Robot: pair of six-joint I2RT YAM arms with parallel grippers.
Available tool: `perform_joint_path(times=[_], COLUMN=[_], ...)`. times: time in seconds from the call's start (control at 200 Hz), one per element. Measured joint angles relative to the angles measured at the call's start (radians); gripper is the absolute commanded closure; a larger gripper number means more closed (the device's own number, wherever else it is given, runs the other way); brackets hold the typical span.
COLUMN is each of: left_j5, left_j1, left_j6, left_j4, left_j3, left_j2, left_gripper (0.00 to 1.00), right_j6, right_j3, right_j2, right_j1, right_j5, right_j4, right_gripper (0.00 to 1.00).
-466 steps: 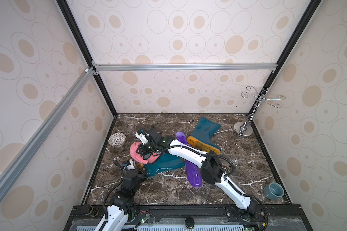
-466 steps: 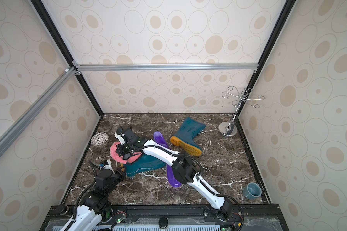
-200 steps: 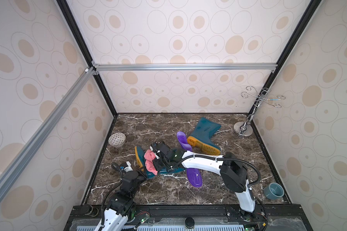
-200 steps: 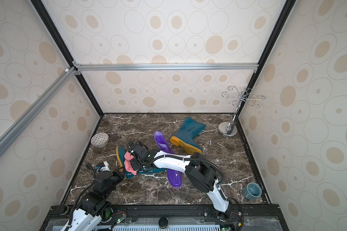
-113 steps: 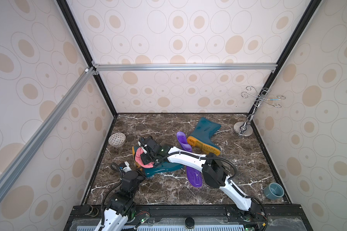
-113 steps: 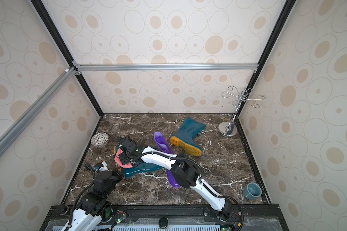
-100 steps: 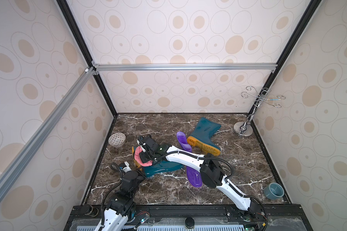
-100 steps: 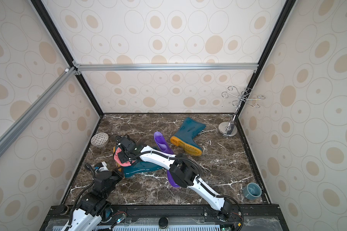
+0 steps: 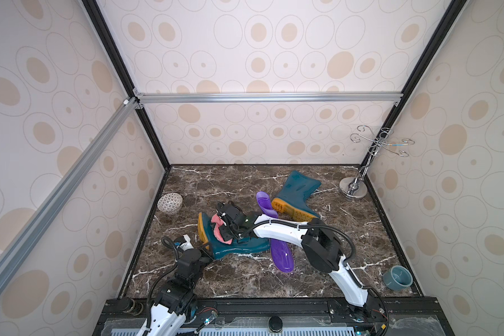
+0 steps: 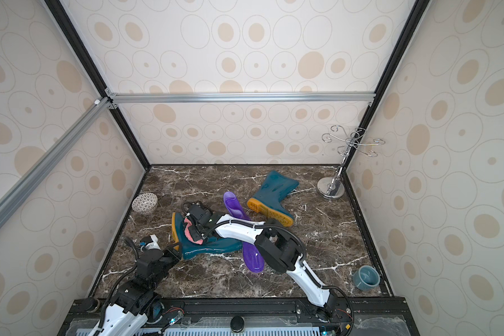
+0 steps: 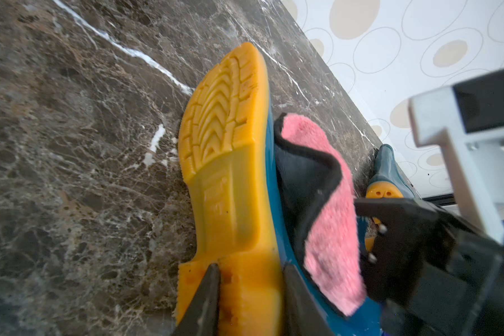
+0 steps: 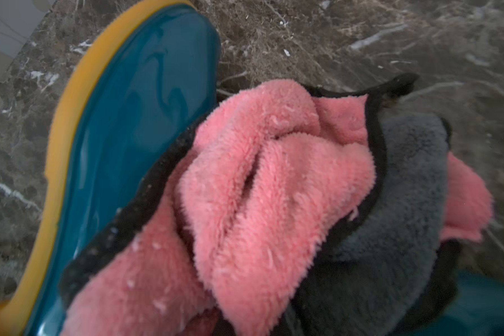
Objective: Wipe the rubber boots with a cloth
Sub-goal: Wipe the dirt off the rubber boot.
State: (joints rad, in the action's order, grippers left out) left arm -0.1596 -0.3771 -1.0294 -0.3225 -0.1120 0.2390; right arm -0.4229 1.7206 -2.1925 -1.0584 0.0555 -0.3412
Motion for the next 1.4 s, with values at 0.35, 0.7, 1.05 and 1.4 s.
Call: perform_joint_path(times=[0.35,0.7,1.05,1.4], left_j5=[-0.005,-0.007,-0.010,-0.010], left_j1=[0.000,0.000,0.000,0.000], left_j6=[0.000,-0.001,-0.002,-0.003], left_j4=[0.000,0.000,0.000,0.000], left_j3=[0.000,0.000,0.000,0.000], left_j2=[0.000,0.000,-0.001,-0.002], left_gripper=[1.00,1.00,1.00,1.00], right_j6=[0.019,0.002,-0.044,-0.102], right_j3=[-0.231,-0.207,-0.070,-0.359], right_j2=[0.208,0.197,0.107,0.230], right_j1=[-0.128,-0.119,-0.024,-0.039], right_j5=[0.040,-0.003,0.169,0.287], right_j4=[0.034,0.010,-0.023,-0.038], right_gripper=[1.00,1.00,1.00,1.00])
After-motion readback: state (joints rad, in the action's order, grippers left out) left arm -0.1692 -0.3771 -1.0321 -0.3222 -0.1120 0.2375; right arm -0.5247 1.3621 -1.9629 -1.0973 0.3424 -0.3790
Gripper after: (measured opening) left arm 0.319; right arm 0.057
